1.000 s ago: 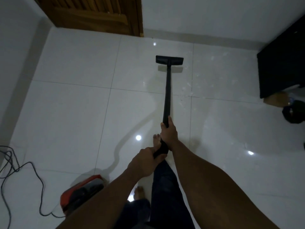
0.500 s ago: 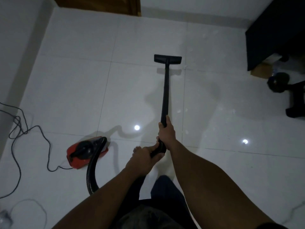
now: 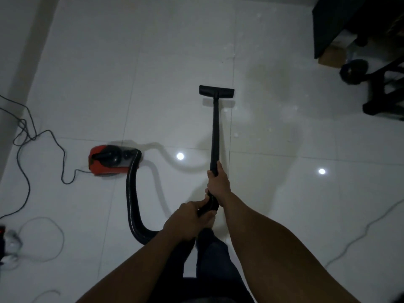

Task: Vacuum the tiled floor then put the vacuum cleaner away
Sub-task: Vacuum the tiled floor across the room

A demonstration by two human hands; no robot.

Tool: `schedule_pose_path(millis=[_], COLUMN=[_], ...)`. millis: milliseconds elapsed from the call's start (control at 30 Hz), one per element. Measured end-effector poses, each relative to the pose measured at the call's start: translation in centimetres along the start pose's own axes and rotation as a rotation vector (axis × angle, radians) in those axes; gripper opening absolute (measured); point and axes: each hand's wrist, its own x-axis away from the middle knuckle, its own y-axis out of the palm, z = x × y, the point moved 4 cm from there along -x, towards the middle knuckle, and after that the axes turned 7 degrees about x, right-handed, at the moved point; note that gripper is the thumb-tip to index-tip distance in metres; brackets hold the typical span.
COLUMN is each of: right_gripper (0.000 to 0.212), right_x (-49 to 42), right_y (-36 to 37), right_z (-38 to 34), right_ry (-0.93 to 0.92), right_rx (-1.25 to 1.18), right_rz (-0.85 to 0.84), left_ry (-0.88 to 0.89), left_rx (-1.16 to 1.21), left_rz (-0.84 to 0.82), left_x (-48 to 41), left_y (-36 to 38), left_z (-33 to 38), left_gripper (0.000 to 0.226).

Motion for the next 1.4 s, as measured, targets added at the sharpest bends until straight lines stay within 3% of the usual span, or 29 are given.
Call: schedule_pose_path(millis=[233, 433, 733, 933, 1400], right_gripper=[0.062, 0.061, 0.064, 0.064, 0.063], right_x=[6.8, 13.5, 21.4, 22.2, 17.5], right_y=[1.4, 4.6, 9.0, 9.2, 3.9], right_z=[11.4, 22.1, 33.7, 35.7, 31.6], right_ry=[-0.016, 0.043, 0.127, 0.197, 0.165], right_rx=[0.162, 0.137, 0.096, -0.073, -0.111], right_rz=[0.054, 0.083, 0.057, 0.033, 0.003], left_ry=[-0.033, -0.038, -0.041, -0.029, -0.076], left_rx=[0.064, 0.018, -0.124, -0.214, 0.004], left_rz=[-0.081, -0.136, -0.218, -0.245, -0.229], left_x=[7.0, 14.9, 23.5, 24.4, 19.1], left_y=[7.4, 13.0, 17.8, 19.4, 19.6], left_z=[-7.5, -15.1, -23.1, -24.0, -17.9], left_gripper=[0.047, 0.059, 0.057, 0.064, 0.063])
